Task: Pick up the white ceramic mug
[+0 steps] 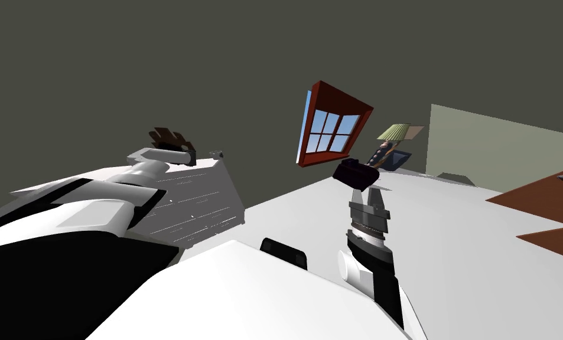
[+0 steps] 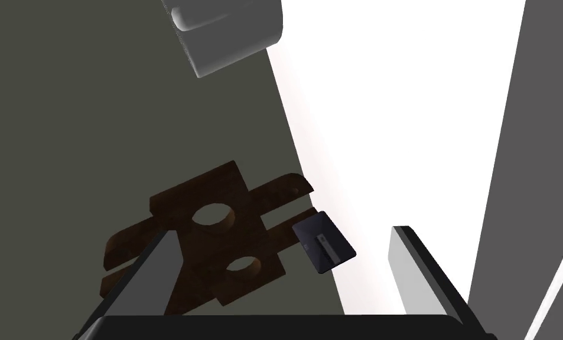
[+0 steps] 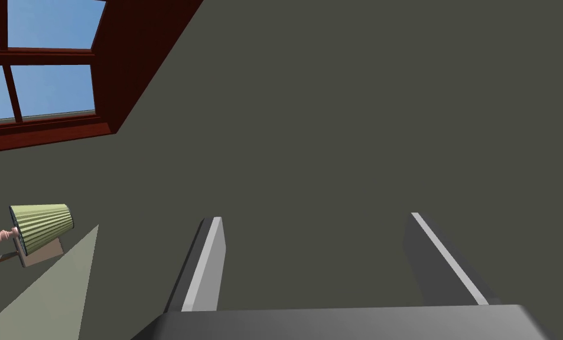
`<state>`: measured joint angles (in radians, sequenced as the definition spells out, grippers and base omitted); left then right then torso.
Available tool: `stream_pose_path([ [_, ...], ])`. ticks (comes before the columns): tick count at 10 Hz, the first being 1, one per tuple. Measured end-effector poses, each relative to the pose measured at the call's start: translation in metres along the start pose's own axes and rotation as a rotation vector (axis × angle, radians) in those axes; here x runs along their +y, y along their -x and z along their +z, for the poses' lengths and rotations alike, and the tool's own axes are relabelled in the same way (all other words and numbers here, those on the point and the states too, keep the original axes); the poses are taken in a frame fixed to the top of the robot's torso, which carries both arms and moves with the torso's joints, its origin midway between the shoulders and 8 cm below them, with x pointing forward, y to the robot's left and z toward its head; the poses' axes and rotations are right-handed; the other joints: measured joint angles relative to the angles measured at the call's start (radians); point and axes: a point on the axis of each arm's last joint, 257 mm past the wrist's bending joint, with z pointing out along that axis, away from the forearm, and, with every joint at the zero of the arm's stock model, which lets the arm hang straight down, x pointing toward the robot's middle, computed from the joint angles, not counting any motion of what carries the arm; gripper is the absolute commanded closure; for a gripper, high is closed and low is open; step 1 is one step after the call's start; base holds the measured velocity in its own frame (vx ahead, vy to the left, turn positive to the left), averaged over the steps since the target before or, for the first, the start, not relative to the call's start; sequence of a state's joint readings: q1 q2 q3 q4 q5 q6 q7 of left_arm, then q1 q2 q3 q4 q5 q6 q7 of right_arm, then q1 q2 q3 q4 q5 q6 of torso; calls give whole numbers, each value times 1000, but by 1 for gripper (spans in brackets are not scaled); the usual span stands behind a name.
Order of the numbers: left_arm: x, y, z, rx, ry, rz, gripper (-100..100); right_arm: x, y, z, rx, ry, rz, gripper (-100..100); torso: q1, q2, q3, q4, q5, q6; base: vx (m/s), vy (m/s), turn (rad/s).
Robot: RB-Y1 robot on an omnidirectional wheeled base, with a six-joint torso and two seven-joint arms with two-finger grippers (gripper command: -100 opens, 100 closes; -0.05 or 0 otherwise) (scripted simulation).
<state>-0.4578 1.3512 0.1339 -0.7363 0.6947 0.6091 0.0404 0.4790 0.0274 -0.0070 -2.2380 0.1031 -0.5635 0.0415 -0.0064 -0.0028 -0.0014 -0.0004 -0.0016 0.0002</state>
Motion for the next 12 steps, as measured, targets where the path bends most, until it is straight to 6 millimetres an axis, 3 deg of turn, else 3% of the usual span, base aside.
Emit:
stream_pose_path([
  [7, 14, 71, -16, -116, 136, -5, -100, 0, 0, 0, 0, 0, 0, 0, 2, -1, -1, 0, 1, 0, 39, -80, -18],
  [12, 23, 107, -32, -182, 212, -20, -100, 0, 0, 0, 0, 0, 0, 0, 5, -2, -1, -1, 1, 0, 45, -50, -15],
])
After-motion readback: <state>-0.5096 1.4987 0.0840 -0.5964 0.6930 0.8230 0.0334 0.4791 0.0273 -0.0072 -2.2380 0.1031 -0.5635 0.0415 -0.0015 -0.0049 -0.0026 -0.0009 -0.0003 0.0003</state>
